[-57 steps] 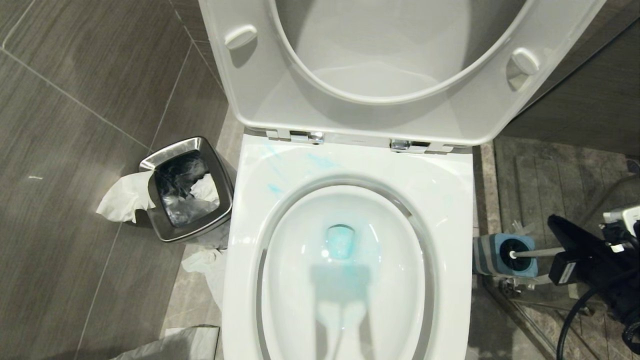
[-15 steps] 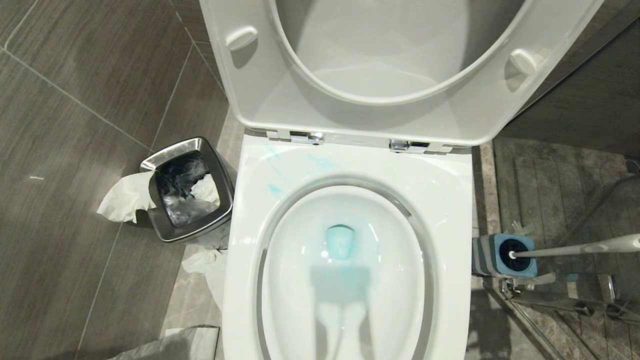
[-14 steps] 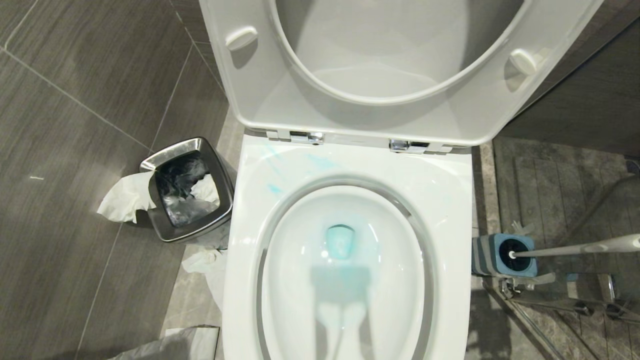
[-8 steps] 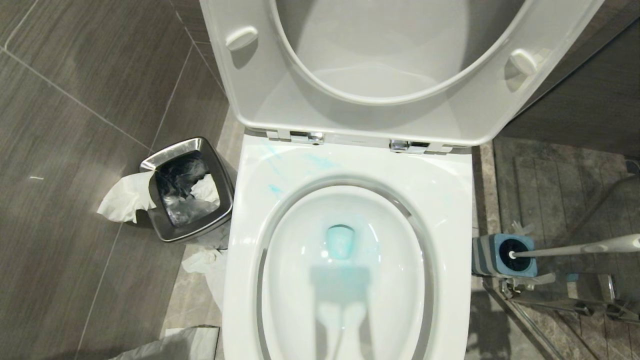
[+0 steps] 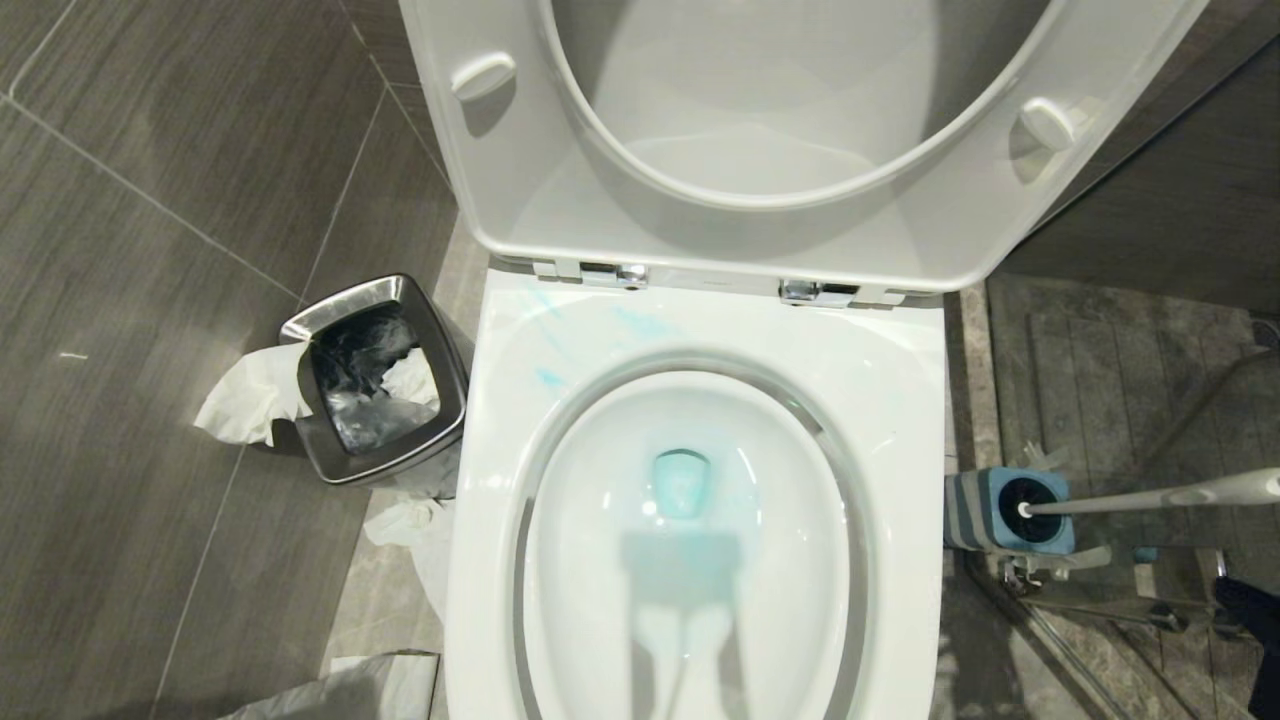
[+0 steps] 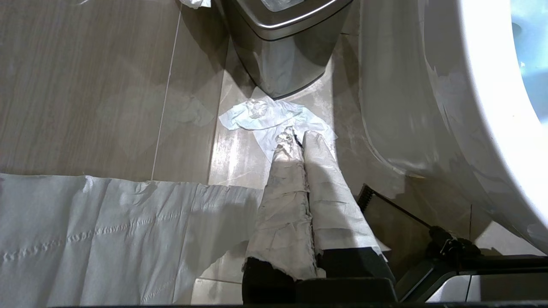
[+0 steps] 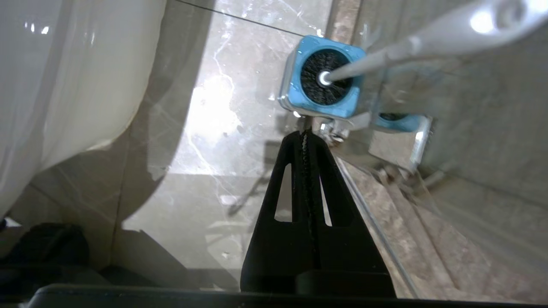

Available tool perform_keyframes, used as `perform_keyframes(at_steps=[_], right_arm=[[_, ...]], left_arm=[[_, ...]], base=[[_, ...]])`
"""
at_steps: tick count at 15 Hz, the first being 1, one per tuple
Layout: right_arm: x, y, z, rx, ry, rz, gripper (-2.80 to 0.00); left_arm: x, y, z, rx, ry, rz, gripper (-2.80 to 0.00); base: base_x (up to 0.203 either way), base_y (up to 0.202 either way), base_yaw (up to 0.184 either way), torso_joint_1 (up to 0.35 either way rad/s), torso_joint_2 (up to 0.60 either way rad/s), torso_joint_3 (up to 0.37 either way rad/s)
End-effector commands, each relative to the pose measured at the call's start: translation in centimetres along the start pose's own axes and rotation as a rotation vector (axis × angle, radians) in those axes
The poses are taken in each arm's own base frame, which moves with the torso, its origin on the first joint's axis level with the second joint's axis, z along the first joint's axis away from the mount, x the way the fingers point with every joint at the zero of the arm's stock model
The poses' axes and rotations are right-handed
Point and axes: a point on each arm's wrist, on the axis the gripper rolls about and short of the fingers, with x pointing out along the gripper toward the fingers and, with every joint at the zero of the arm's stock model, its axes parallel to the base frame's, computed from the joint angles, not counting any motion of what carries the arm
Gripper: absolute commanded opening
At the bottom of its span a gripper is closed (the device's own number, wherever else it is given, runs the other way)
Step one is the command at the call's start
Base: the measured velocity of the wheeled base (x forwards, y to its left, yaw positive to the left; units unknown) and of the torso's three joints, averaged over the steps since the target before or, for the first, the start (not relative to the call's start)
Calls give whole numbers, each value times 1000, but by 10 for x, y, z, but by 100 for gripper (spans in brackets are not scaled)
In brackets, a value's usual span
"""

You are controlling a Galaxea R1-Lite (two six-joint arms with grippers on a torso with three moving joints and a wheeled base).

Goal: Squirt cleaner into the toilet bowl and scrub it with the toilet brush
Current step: Scrub the toilet bowl

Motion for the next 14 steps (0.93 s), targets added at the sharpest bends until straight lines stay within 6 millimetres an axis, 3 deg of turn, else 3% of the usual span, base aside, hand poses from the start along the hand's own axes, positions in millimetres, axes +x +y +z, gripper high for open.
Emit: perform_keyframes(at_steps=[1, 3, 4, 14], right_arm=[[27, -2, -3, 20, 65, 7, -280], [36, -3, -7, 31, 59, -16, -280], [39, -3, -9, 33, 63, -31, 0], [89, -11, -4, 115, 85, -82, 0]], left_arm=[[0, 0, 0, -1, 2, 0, -280], [0, 0, 0, -1, 2, 0, -280], [0, 0, 0, 0, 2, 0, -280], [0, 0, 0, -1, 2, 0, -280]], base=[[0, 0, 0, 0, 0, 0], [0, 0, 0, 0, 0, 0], [0, 0, 0, 0, 0, 0], [0, 0, 0, 0, 0, 0]])
